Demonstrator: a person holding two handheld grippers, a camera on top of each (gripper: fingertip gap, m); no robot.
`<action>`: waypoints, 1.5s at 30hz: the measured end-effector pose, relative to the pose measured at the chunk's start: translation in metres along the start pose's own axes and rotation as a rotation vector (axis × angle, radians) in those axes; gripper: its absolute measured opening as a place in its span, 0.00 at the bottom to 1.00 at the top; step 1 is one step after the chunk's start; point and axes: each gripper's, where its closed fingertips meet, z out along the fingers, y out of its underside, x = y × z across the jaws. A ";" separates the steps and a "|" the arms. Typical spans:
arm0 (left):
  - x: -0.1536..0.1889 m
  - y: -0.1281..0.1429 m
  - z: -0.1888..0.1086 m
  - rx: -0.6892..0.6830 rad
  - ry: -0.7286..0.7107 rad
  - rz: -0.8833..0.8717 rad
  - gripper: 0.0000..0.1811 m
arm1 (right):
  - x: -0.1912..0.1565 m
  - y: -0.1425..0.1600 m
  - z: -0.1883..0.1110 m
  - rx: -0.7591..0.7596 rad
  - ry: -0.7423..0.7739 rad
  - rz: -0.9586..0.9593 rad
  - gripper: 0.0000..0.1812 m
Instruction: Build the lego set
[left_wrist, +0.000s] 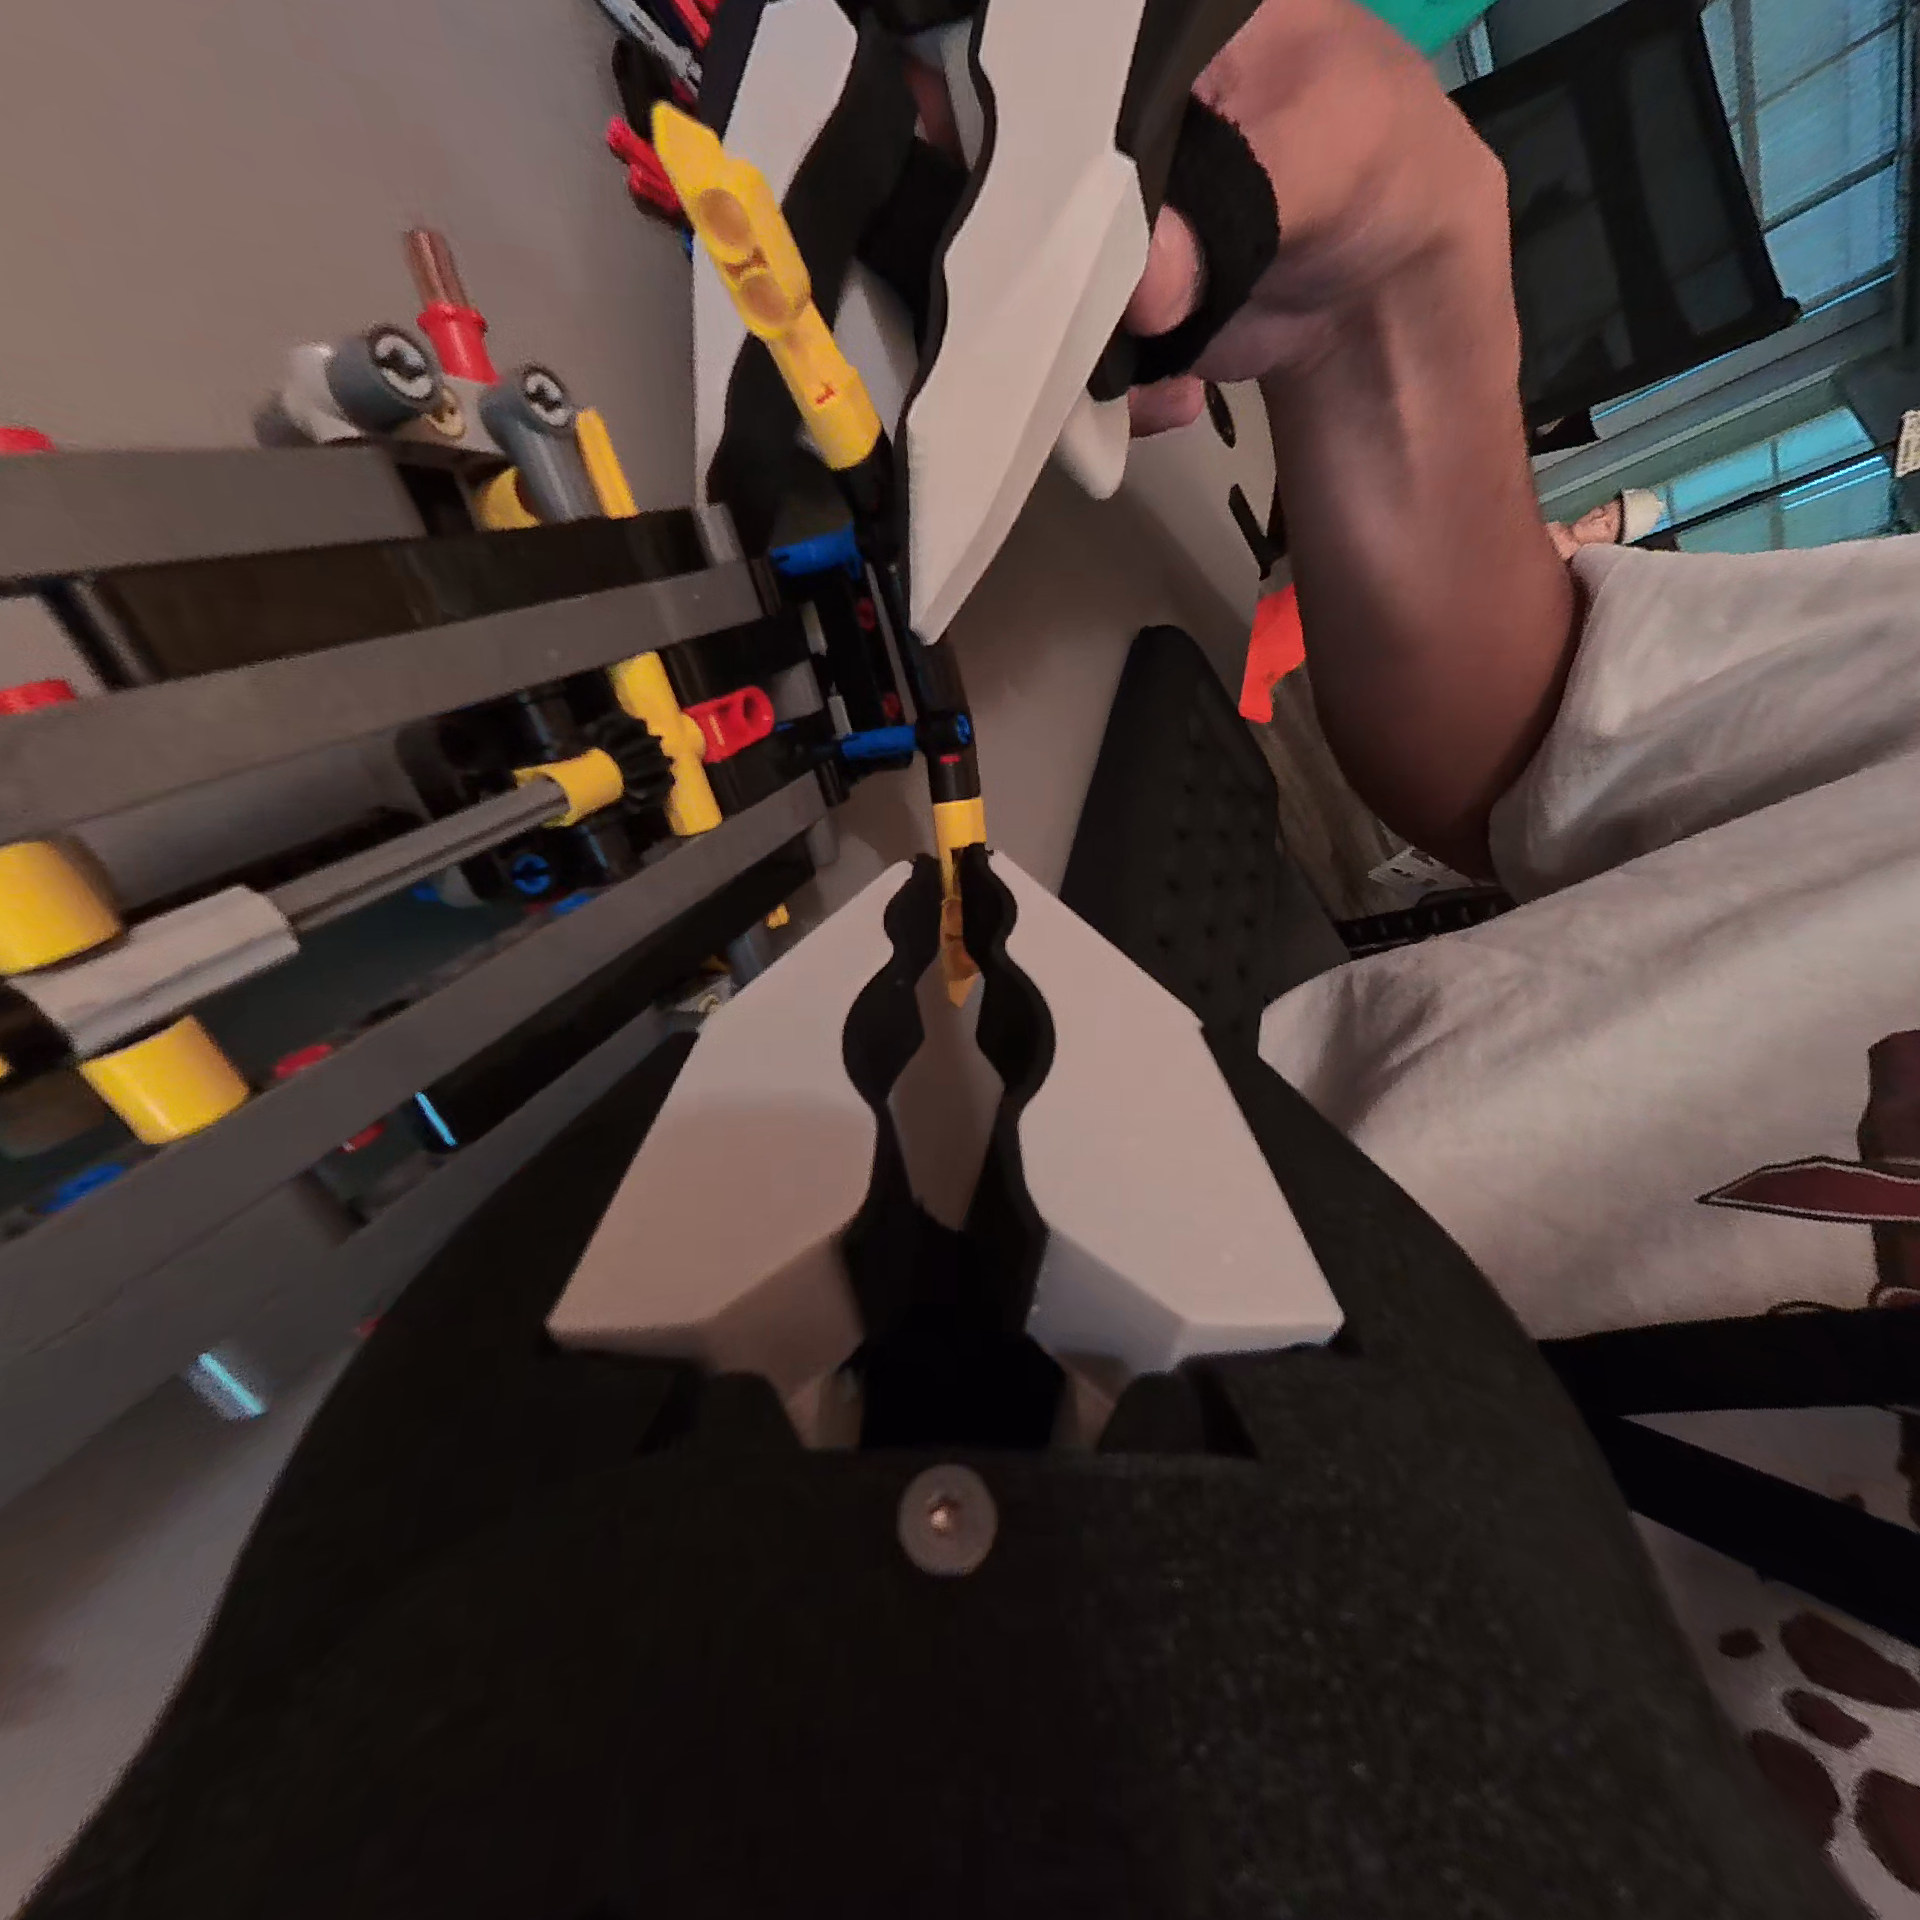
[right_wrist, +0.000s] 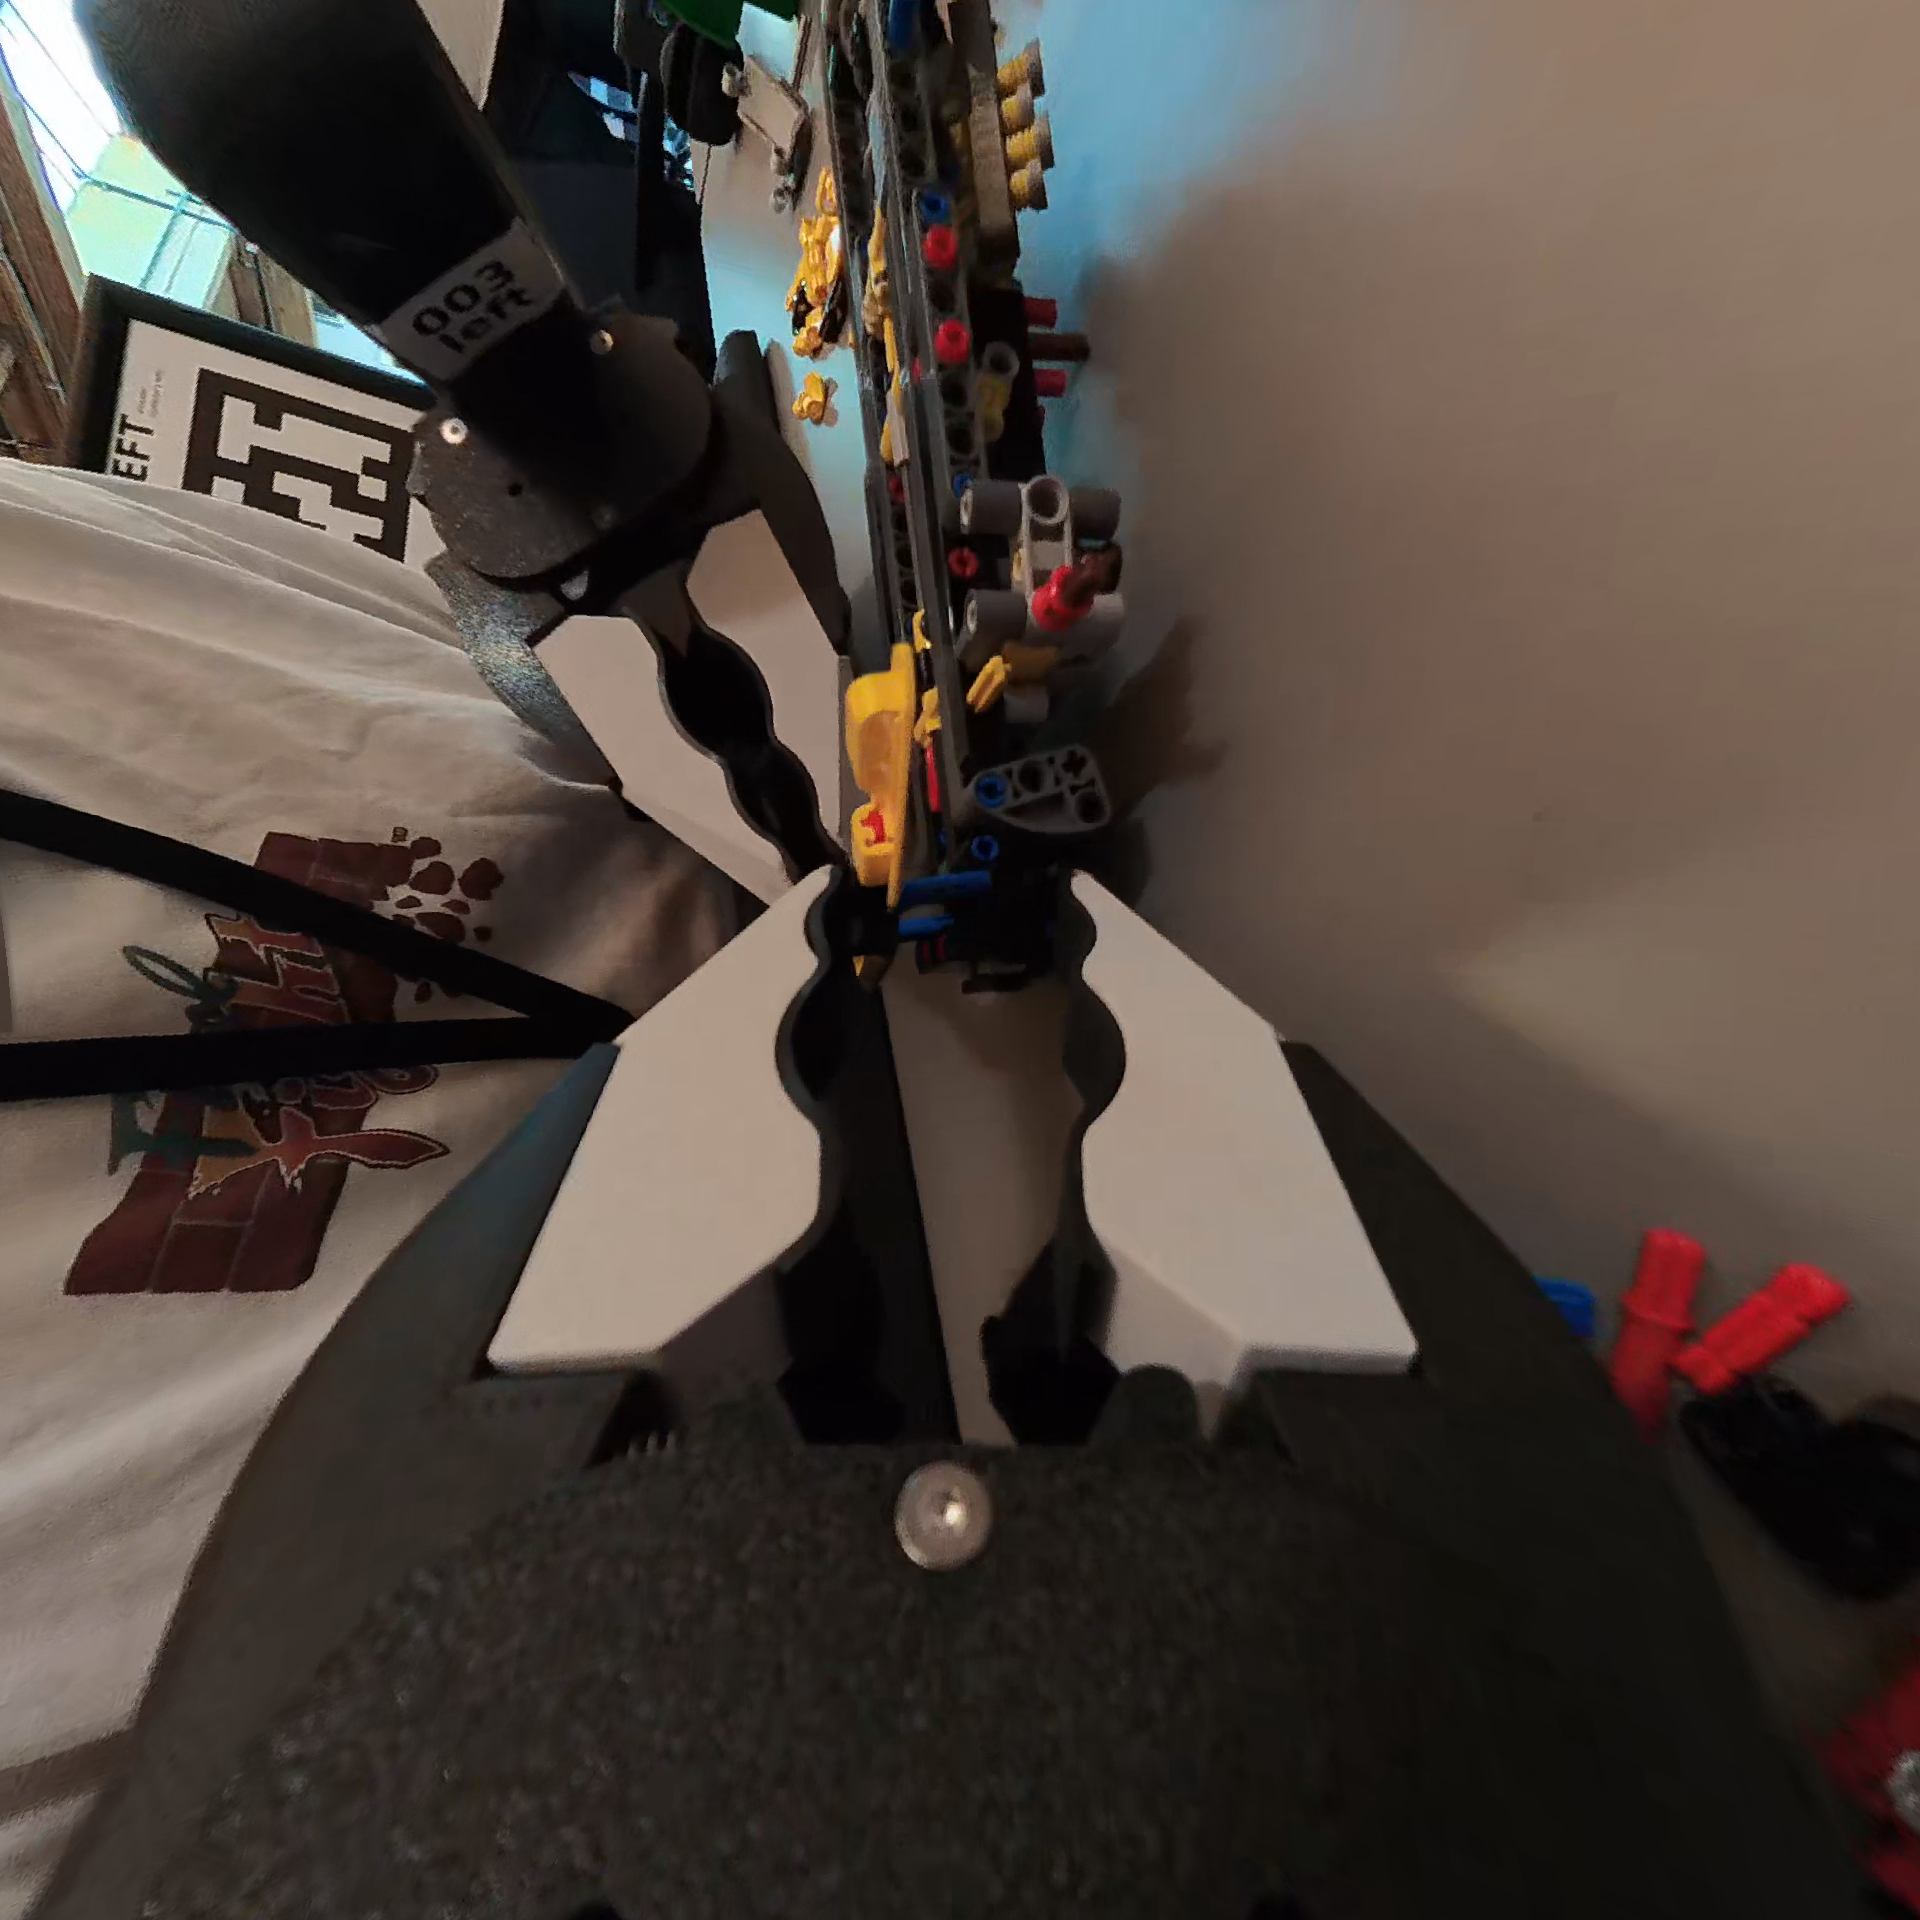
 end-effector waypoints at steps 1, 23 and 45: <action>0.001 0.000 0.000 -0.002 0.010 -0.005 0.01 | -0.002 0.000 0.000 -0.002 -0.015 0.004 0.19; 0.010 0.008 -0.002 -0.085 0.117 -0.036 0.01 | -0.006 0.005 0.001 -0.035 -0.056 0.023 0.19; 0.010 0.003 0.000 -0.048 0.020 0.124 0.01 | -0.015 -0.015 -0.017 0.174 -0.050 -0.005 0.14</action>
